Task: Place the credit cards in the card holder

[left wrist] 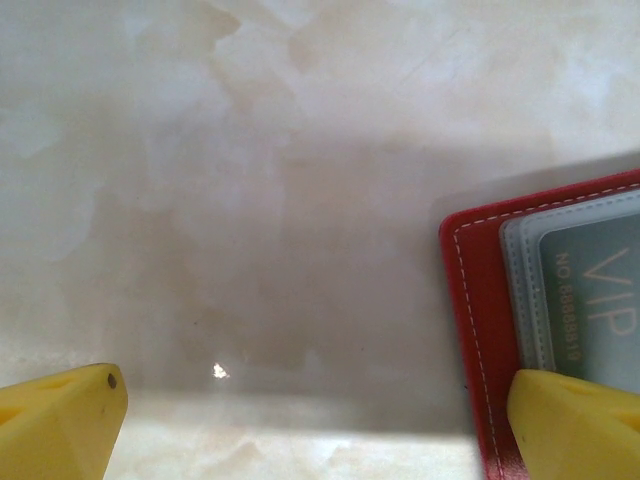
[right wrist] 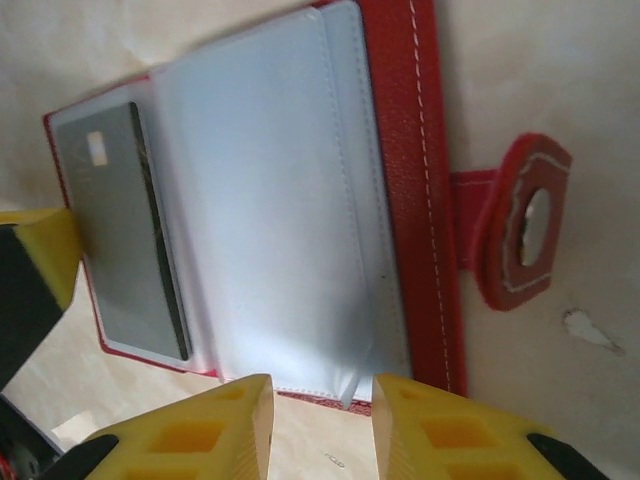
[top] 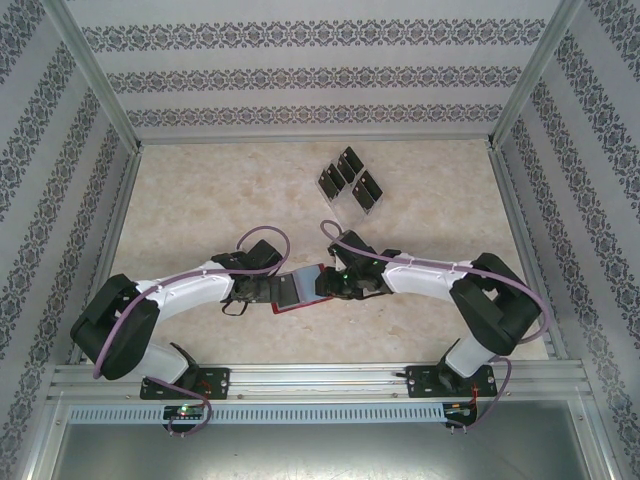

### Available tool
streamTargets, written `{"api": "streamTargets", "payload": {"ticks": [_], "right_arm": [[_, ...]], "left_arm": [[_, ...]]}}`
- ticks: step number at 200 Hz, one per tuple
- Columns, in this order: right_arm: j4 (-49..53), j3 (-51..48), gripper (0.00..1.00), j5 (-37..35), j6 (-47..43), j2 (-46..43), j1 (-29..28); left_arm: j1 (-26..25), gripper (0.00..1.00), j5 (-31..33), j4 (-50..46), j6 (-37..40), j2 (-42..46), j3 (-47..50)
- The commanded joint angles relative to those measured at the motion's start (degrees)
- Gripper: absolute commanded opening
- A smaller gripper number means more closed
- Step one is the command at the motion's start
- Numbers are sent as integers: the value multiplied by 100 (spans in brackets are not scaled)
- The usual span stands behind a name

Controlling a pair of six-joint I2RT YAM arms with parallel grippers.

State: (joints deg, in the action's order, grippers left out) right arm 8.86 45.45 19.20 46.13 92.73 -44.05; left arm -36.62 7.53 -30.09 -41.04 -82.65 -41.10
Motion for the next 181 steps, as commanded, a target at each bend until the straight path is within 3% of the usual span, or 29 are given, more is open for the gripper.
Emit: {"api": "streamTargets", "payload": {"ticks": [1,53,112,181], "right_arm": [[129,34,33,-118,54,153,-84],[95,126,26,-134,62,299,-95],[216,175,0,-127,52,207,-95],[718,397,0,-207,-34,-249,-256]], "left_arm": [[79,99,-32,113,-88,-28,93],[78,99,-50,161,-81,-16,136],[84,99,-68,183,-69,4,112],[184,99,-37,-47,-61,349,-29]]}}
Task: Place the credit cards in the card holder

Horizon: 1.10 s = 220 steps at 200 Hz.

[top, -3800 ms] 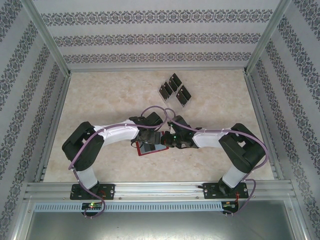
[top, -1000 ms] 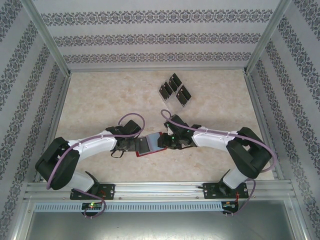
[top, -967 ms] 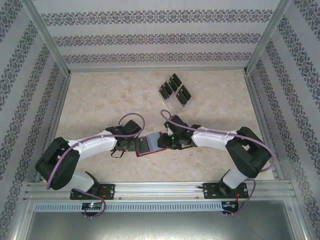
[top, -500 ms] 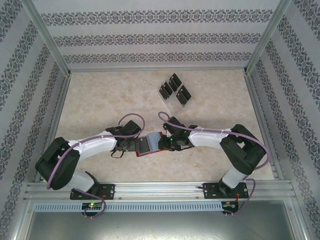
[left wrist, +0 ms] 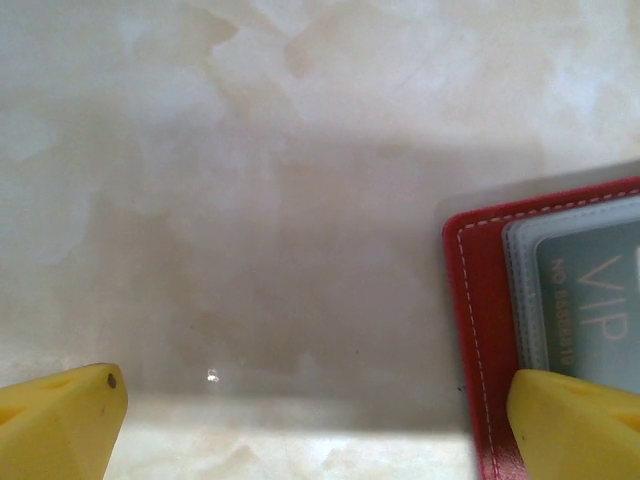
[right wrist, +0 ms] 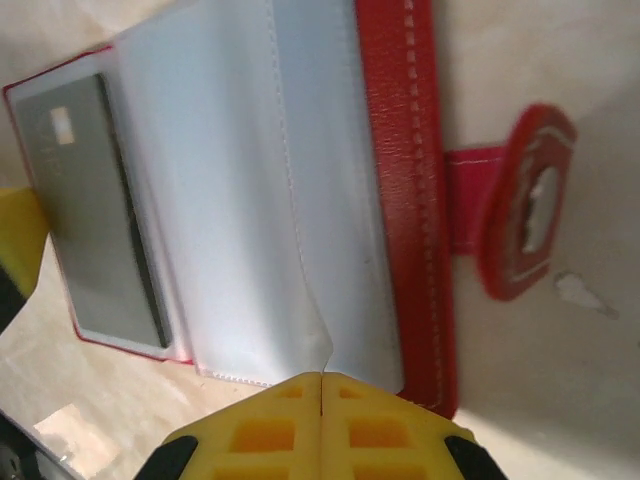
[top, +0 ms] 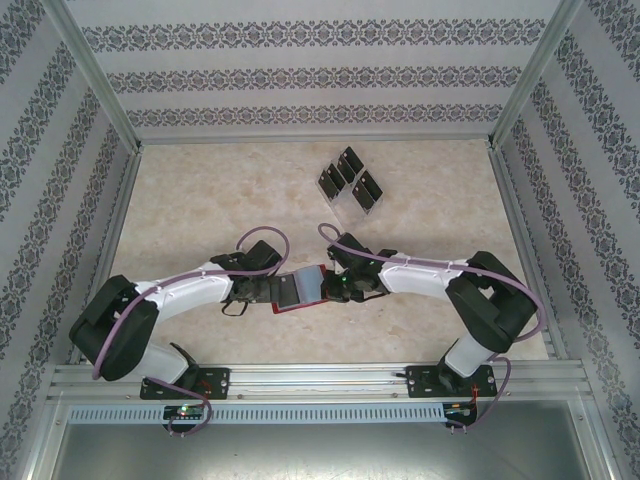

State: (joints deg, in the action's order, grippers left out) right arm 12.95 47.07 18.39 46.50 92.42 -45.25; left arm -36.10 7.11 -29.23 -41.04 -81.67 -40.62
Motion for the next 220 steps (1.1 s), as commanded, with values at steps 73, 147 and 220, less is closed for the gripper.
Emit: {"api": "streamTargets", "payload": {"ticks": [73,147,220], "right_arm": [[302,895,0,-57,-148,76,-450],[339,1880,0,177,-179,1204,-956],[383,2534,31,550,-194,2076,-1056]], "left_arm": [[501,99,-61,-264,-89,687,-94],[1068,100,-126,-441,-103,1256,-109],[1108,99,-184,-452,-109,1348,-152]]}}
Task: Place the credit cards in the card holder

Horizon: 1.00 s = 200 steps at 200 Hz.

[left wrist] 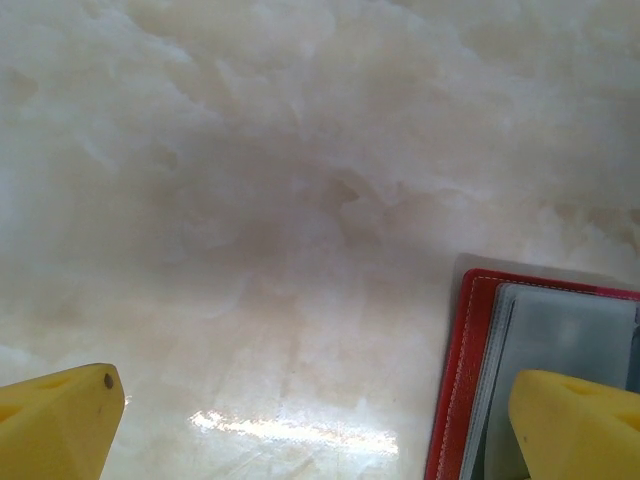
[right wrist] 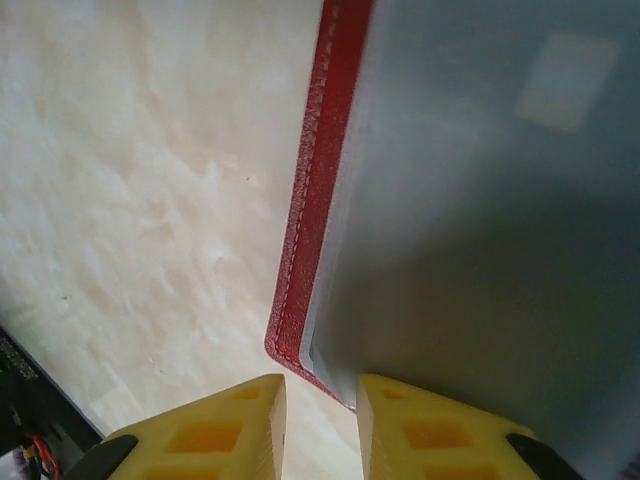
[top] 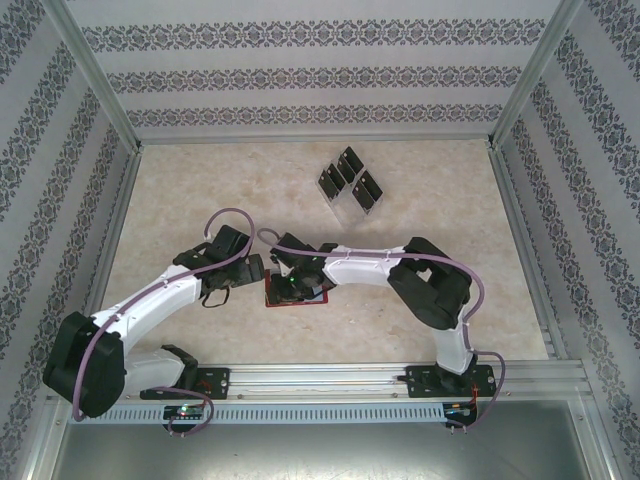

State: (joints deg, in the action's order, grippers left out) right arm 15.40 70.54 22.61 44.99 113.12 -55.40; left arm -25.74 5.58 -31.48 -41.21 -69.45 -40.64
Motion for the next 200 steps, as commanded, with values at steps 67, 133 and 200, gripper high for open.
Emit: {"api": "streamTargets", "payload": {"ticks": [67,133,200], "right_arm": [[352,-143,49,-147,-127,-1374,161],[165,-1085,44,-371,-59,-1943,934],[171,-1075,41,-594,-234,-2090,1467]], "left_arm": [[94,99,-191,-174,8,124,-152],[-190,98,-609,149,99,-234,-251],[-532,98,-706,477,168,-963,-136]]}}
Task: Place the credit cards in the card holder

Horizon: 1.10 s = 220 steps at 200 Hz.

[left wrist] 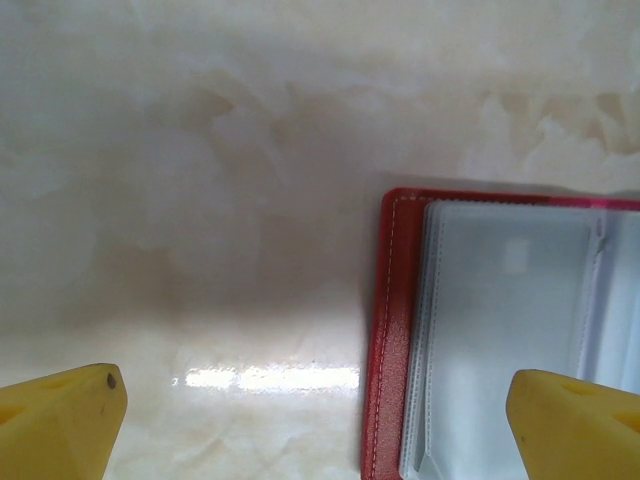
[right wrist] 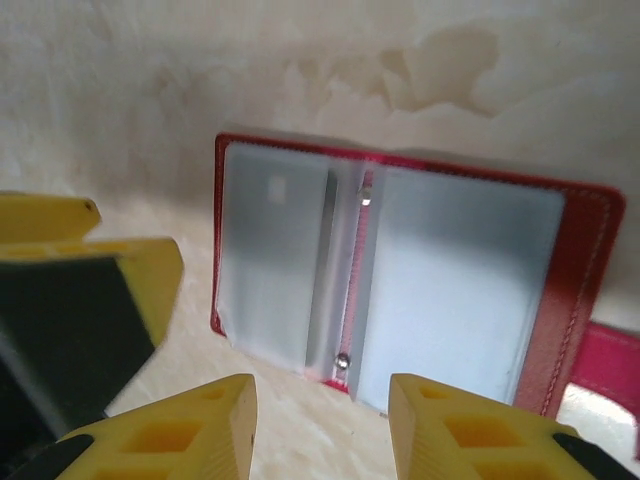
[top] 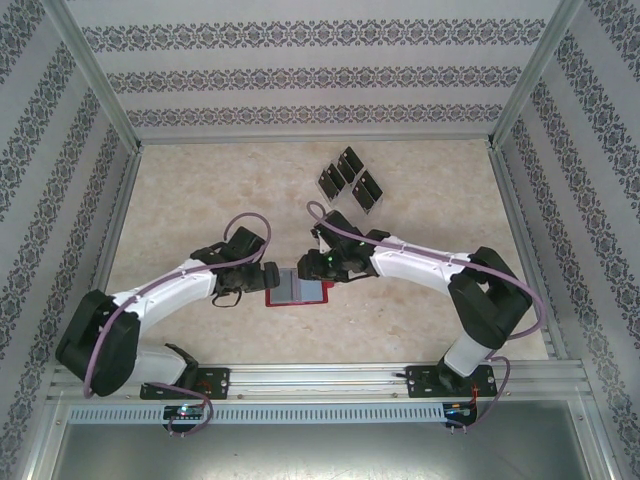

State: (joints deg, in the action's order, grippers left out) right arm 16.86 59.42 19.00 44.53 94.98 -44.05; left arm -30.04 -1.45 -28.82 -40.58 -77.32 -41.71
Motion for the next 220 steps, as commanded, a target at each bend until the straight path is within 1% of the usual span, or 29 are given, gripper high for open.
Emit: {"api": "streamTargets", "payload": {"ticks": [1,22,36,64,79,118,146,183,220], "right_arm": [[39,45,41,-236,-198,-286,352],[361,226,41,-410,-485,-502,748],[691,459,42,-660,-788,-549,1004],[1284,1056,43,-1304,-1429,-391,1415],[1442,1385,43,-1587,-1737,-233,1580],[1668,2300,43,-2215,-2589,393,1764],[1866,2831,43,-2648,-2976,857,1893],[1985,3261,41,-2762,-3194,1338,2089],[2110,3579,38,-2776,-3349,1708,2101]], "left_arm": [[-104,98,6,210,103,-181,-29],[-142,98,68,234,111,-335,40],[-153,98,100,267,94,-370,85],[-161,98,158,271,72,-461,128],[-164,98,188,293,45,-469,171],[-160,99,205,272,46,-464,140],[-160,99,214,245,49,-436,109],[-160,99,206,228,52,-418,71],[-160,99,202,236,44,-407,76]]}}
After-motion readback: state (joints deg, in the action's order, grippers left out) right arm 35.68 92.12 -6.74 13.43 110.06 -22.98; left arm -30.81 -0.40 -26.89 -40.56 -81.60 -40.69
